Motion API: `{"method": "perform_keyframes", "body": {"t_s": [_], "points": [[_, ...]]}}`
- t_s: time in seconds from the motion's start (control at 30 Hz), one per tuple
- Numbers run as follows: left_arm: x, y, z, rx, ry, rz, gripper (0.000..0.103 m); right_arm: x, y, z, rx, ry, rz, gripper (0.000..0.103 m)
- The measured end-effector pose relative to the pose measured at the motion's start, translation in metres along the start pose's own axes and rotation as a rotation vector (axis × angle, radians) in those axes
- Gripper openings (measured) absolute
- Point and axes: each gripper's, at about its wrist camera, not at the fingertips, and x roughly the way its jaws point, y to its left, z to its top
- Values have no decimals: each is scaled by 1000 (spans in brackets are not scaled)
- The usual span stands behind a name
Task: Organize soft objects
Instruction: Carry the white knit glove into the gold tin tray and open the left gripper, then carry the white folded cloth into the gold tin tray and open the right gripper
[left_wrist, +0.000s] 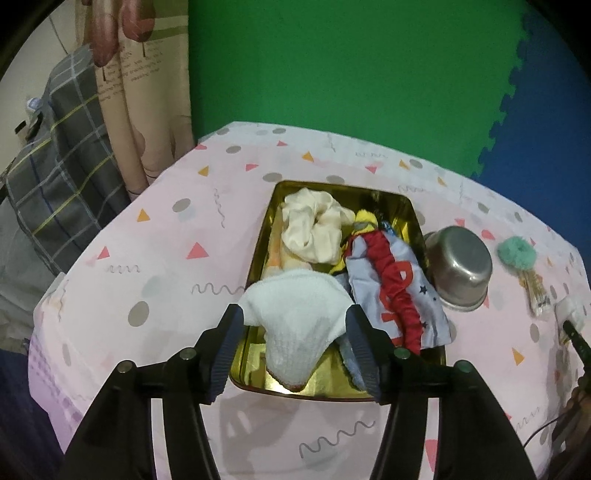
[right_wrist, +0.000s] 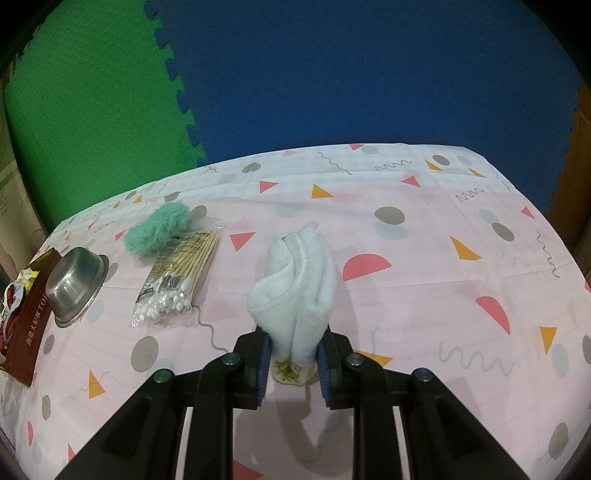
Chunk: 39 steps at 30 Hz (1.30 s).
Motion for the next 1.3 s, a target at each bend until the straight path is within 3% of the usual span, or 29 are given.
{"method": "perform_keyframes", "body": {"t_s": [0.3,0.6,0.93,1.17,1.3], "points": [[-6,-17,-3,42,-89,65,65,0,0,0,-2,-4,-1,22],[-6,-30,-18,110,-130,62,73,-8,-1,-2,-13,-36,-25,21],[-10,-9,-22,51,-147,55,76,-22,22,0,-47,-21,-70,19],[-7,-5,-26,54,-160,82,77,-44,44,0,-74,-37,-40,19],[-6,1,-26,32,-154,60,77,-57,64,0,-109,-31,1,19]]}}
